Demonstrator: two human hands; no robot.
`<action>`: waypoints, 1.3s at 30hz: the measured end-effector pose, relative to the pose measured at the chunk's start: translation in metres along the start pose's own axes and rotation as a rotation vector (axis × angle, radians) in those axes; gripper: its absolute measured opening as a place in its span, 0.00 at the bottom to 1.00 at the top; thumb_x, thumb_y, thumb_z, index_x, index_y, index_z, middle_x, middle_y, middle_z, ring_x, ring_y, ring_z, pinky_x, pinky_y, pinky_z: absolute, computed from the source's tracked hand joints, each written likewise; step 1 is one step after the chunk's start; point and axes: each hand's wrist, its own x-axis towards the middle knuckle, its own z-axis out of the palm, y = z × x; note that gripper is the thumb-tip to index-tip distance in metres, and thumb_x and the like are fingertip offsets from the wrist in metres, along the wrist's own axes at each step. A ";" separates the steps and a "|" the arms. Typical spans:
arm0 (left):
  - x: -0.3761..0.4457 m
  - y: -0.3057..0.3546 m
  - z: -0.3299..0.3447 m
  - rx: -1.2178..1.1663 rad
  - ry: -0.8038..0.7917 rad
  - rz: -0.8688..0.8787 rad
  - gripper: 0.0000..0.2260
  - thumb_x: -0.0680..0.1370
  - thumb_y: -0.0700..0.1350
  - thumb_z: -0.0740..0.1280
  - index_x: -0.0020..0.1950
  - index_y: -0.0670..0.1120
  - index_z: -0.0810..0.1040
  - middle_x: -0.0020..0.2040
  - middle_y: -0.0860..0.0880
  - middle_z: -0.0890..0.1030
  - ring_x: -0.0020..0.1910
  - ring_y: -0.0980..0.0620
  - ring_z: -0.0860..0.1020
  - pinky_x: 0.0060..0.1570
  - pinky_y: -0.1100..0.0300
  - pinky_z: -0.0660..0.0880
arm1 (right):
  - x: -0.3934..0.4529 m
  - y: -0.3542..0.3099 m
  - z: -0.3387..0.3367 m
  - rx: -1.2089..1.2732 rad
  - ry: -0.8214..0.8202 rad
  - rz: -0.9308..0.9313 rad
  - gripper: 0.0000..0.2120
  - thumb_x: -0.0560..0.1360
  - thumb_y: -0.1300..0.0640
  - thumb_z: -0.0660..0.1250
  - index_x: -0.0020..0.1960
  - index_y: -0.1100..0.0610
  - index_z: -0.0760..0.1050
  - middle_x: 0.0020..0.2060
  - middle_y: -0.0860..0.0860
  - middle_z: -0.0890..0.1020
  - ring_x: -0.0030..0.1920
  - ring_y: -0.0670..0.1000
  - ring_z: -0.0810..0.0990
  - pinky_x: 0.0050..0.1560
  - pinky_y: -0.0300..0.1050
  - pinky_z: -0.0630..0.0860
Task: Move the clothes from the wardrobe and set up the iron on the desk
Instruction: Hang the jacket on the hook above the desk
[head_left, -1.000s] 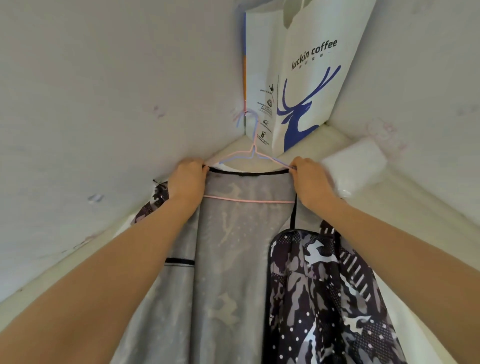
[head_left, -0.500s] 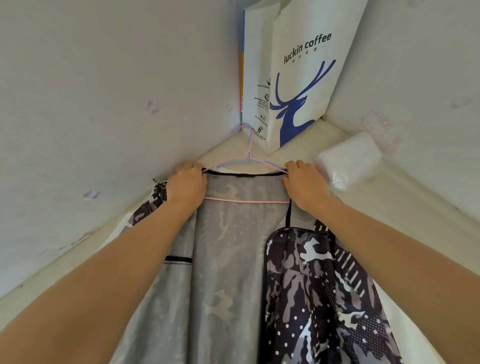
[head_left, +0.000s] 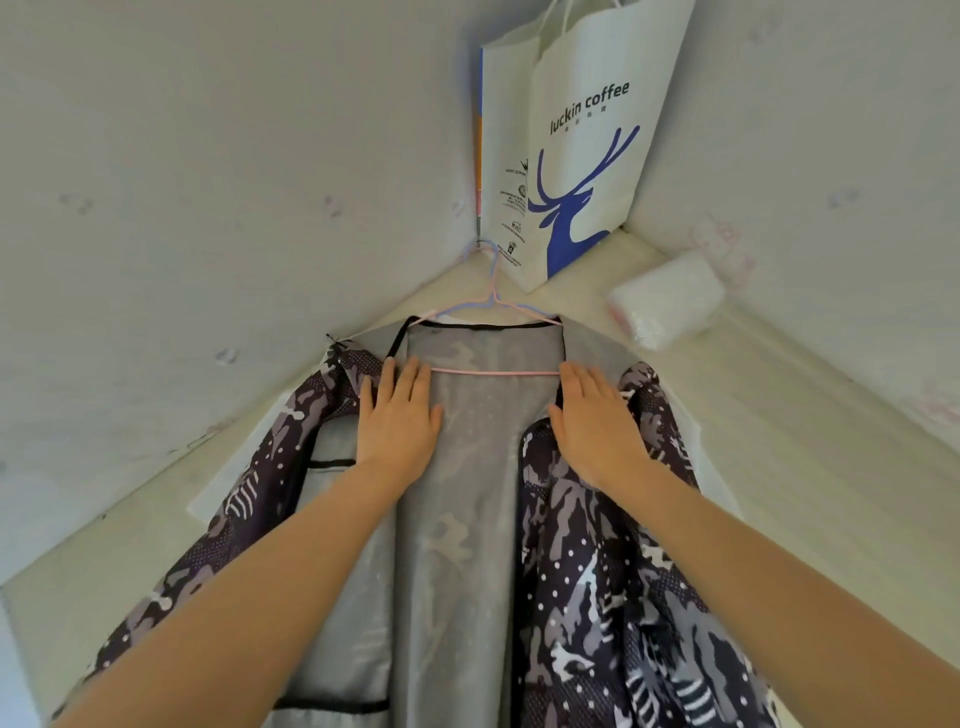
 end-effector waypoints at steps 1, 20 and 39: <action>-0.012 0.003 0.001 -0.013 0.004 0.008 0.26 0.82 0.52 0.53 0.78 0.45 0.54 0.78 0.48 0.55 0.77 0.44 0.49 0.73 0.43 0.47 | -0.012 -0.004 0.001 0.004 -0.002 0.005 0.28 0.82 0.50 0.51 0.76 0.63 0.51 0.75 0.59 0.57 0.75 0.59 0.54 0.74 0.55 0.54; -0.278 0.010 0.020 0.003 -0.078 0.285 0.26 0.77 0.54 0.52 0.71 0.44 0.70 0.70 0.46 0.73 0.70 0.43 0.69 0.64 0.43 0.68 | -0.273 -0.104 0.065 -0.107 0.017 0.137 0.33 0.72 0.48 0.70 0.70 0.63 0.67 0.67 0.59 0.72 0.67 0.61 0.71 0.63 0.58 0.70; -0.468 0.032 0.024 -0.334 -0.104 0.719 0.17 0.77 0.42 0.67 0.66 0.41 0.74 0.60 0.43 0.79 0.61 0.44 0.76 0.59 0.49 0.76 | -0.530 -0.166 0.092 0.050 0.129 0.566 0.29 0.70 0.50 0.72 0.67 0.62 0.71 0.60 0.56 0.79 0.62 0.58 0.76 0.61 0.53 0.75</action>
